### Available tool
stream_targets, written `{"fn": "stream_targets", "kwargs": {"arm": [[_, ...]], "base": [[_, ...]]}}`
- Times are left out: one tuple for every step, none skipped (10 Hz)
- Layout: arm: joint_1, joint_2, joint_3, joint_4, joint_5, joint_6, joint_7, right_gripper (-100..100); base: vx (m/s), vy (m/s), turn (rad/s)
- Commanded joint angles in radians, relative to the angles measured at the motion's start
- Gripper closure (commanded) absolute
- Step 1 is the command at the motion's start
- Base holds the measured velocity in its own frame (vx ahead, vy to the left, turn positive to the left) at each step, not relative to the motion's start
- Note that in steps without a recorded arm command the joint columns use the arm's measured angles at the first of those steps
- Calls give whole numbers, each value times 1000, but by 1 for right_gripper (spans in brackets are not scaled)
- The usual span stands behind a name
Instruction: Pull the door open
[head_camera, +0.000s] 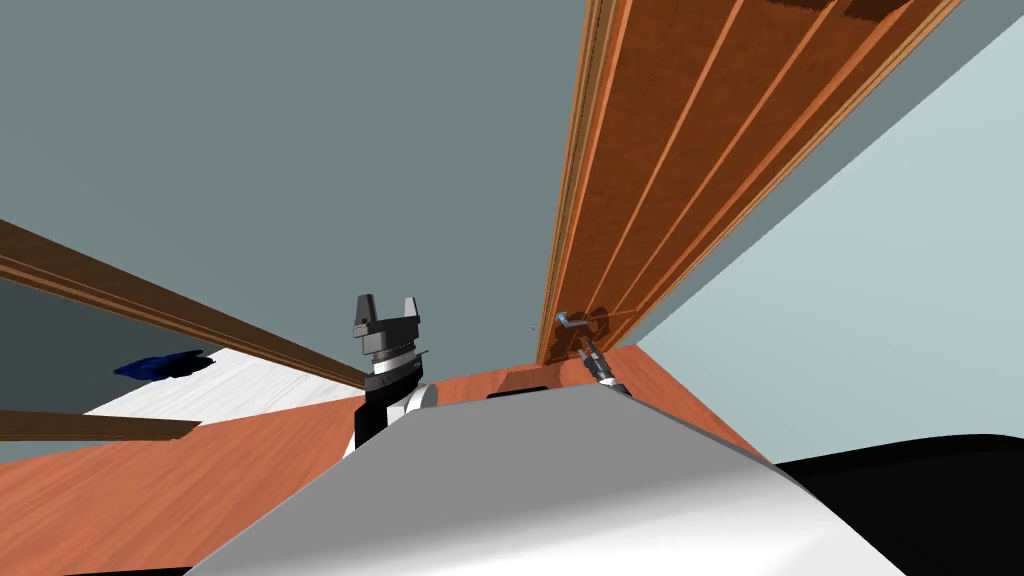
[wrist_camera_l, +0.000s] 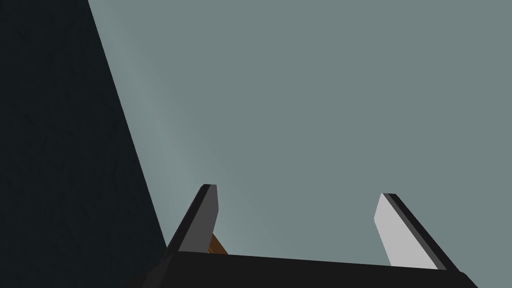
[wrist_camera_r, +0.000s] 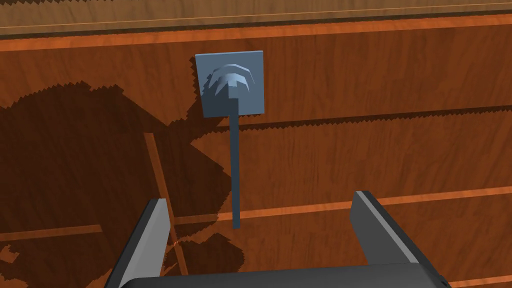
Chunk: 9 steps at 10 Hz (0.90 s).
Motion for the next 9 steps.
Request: {"fn": "stream_targets", "kwargs": {"arm": [[0,0,0,0,0,0,0,-100],[-41,18,-20,32,-12,17,23,-100],[-59,26,-30,44,-17,26,34,-100],[-78,35,-40,58,-23,36,46,-100],[-99,45,-50,72,-30,47,59,-100],[-120,55,-61,86,-36,58,72,-100],[-141,65,-72,101,-43,69,86,-100],[-161,75,-83,115,-49,80,98,-100],[-180,84,-93,128,-55,91,111,-100]], "base": [[46,-60,31],[25,-62,231],[26,-87,314],[10,-64,60],[1,-50,175],[5,-53,191],[13,-66,167],[12,-74,161],[2,-81,174]]}}
